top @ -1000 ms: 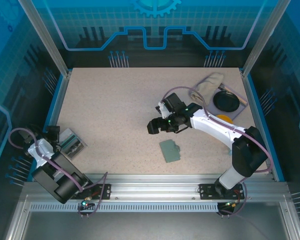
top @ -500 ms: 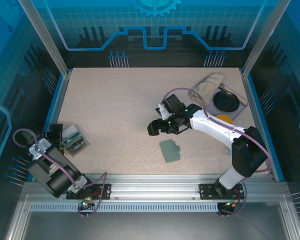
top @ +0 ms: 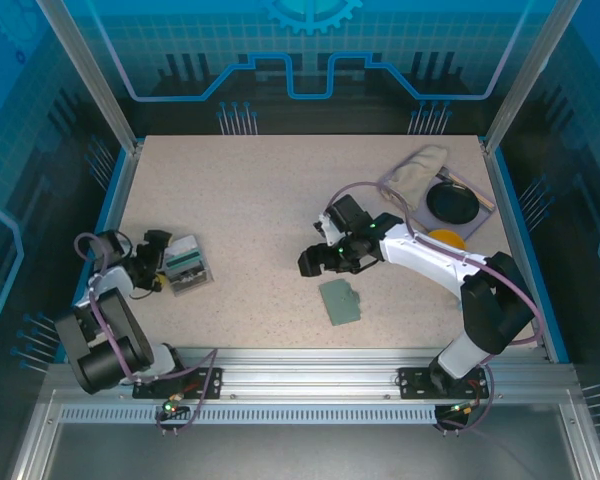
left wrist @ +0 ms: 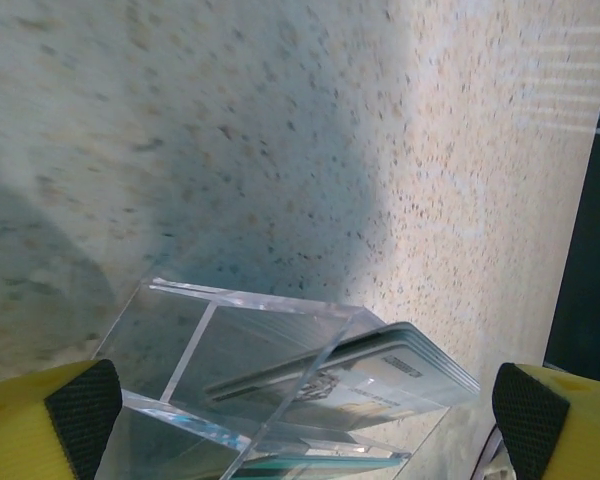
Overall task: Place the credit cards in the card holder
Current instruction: Move the storage box to the center of the table.
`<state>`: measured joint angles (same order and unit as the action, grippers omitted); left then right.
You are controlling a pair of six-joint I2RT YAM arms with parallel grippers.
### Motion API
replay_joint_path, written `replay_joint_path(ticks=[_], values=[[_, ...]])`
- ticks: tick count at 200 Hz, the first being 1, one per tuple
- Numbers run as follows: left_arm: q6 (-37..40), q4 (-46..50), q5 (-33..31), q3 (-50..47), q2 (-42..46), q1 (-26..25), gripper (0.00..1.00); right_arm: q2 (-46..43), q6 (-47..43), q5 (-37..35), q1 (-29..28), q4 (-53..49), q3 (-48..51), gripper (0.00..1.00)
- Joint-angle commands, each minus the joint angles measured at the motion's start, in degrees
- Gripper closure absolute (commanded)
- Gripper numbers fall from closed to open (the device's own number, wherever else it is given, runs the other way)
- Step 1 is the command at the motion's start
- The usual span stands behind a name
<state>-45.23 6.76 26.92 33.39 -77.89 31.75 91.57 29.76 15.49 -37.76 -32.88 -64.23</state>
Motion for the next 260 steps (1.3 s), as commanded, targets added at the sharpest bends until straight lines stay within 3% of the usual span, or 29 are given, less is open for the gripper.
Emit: replay_joint_path(ticks=[1,100,150,204,260], values=[[-1.79,-2.23,1.95,2.79,-2.42,-4.15,0.01,-1.30,0.66,0.76,1.49,1.43,1.92,0.15],[-11.20,-7.84,-6.54,9.66,-12.53,-33.33,0.01,-2.18,1.95,4.89,6.97,5.16,6.81,0.18],[-16.75,-9.78,-10.50,17.00,-20.65,-45.97,0.01,-1.67,3.40,9.52,8.46,8.77,9.64,0.27],[-19.96,-10.42,-11.37,25.31,-27.18,-53.19,0.01,1.95,5.08,14.68,8.73,12.92,8.10,0.29],[-21.89,-10.64,-11.71,25.67,-27.41,-54.50,0.01,8.48,9.00,19.04,8.69,19.50,4.69,0.29]])
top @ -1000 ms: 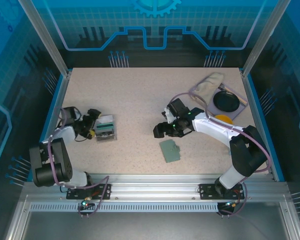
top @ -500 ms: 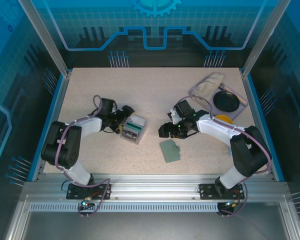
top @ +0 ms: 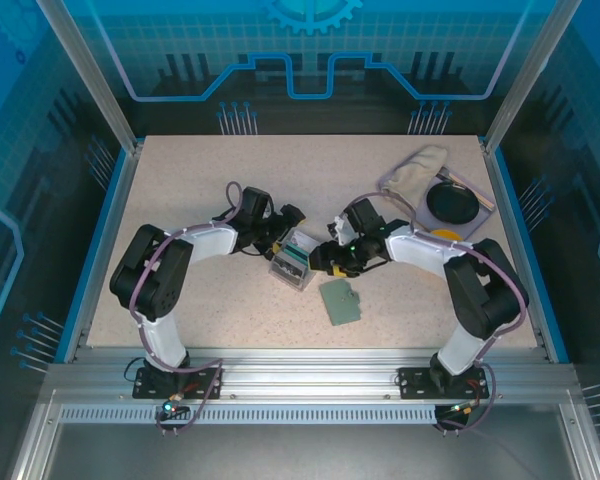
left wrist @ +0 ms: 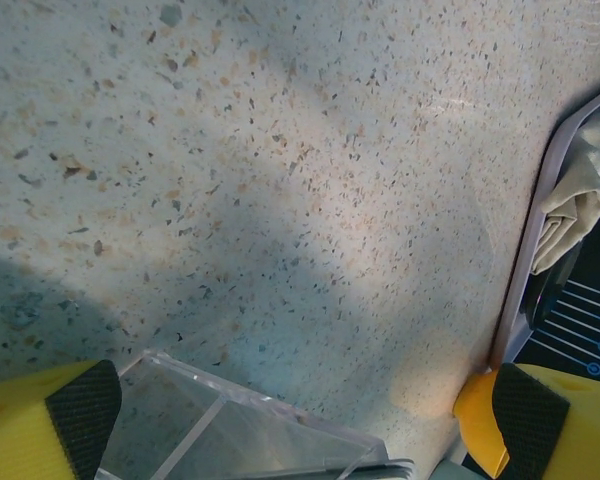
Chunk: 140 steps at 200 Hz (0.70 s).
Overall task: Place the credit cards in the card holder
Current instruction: Move the storage box to the center of the table.
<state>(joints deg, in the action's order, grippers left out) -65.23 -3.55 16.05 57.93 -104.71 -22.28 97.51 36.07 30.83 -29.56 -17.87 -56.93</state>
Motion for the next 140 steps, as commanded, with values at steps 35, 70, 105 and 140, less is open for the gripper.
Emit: replay_joint_path(ticks=[35,70,105,140], values=[[-2.43,-0.95,0.72,4.22,-3.02,-1.95,0.02,5.18,5.15,2.49,0.90,6.68,-4.08,0.34],[-3.02,-1.31,2.44,9.89,-7.70,-3.96,0.03,4.82,7.64,1.44,2.77,8.83,-2.60,0.36],[-2.80,0.36,3.93,17.88,-13.14,-6.30,0.04,3.16,8.77,1.31,5.83,10.57,0.21,0.36],[-1.26,4.91,5.28,27.78,-19.06,-8.69,0.03,-0.32,9.05,-0.18,8.66,9.80,3.51,0.36]])
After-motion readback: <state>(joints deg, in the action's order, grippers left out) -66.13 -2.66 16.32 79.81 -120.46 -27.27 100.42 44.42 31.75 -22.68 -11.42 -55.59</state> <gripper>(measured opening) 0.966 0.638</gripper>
